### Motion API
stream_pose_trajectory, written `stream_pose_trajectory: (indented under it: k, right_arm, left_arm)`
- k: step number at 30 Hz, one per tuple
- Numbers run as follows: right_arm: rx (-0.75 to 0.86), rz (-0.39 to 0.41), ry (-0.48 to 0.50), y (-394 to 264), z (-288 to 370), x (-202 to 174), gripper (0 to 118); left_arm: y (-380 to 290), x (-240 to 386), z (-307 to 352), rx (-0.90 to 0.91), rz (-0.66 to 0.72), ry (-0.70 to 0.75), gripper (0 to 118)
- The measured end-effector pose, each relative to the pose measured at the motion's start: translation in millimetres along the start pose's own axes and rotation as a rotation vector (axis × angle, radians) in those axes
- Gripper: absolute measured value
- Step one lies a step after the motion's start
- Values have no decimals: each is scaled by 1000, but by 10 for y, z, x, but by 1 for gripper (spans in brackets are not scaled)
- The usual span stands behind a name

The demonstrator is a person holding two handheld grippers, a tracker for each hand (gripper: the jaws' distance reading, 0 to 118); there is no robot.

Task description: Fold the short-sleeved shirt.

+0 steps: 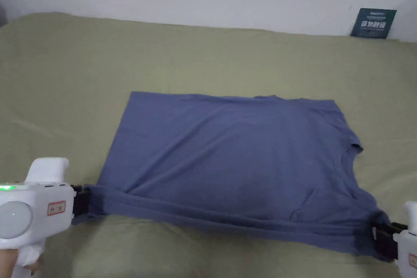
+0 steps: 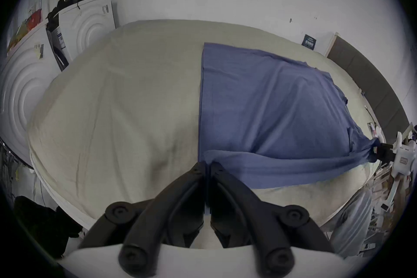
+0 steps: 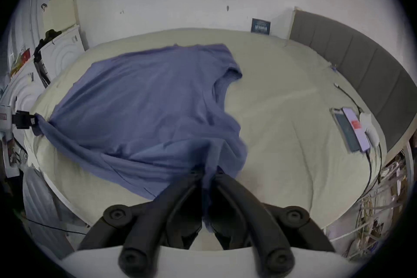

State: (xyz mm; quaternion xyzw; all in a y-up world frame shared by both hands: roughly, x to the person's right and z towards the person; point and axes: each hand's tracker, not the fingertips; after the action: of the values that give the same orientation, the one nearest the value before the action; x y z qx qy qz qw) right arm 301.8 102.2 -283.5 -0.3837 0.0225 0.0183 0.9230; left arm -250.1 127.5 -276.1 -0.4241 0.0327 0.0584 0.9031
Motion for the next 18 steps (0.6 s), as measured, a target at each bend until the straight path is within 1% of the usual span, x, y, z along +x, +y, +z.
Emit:
stream_pose_trajectory:
  k: [3, 5, 7, 9, 11, 14, 16, 18]
  right_arm:
    - [48, -17, 14, 346, 17, 16, 5]
    - [62, -2, 20, 586, -62, 33, 5]
    - [74, 31, -3, 886, -230, -10, 5]
    - [65, 37, -6, 1122, -435, -3, 5]
    - [41, 44, -6, 1360, -681, -42, 5]
    - [-6, 80, -40, 1553, -1070, -78, 5]
    - [-46, 86, -53, 1618, -1297, -85, 5]
    - [-86, 76, -52, 1644, -1487, -79, 5]
  left_arm:
    - [257, 17, 31, 37, -17, -11, 4]
    - [465, 26, -26, 51, -27, -9, 4]
    - [687, 43, -141, 61, -38, -5, 4]
    - [902, 53, -309, 59, -38, -4, 4]
    - [1107, 60, -502, 51, -13, -4, 4]
    - [1347, 87, -874, 10, -5, -1, 4]
    - [1458, 96, -1095, -20, 5, -9, 4]
    - [1518, 121, -1285, -34, 13, -10, 4]
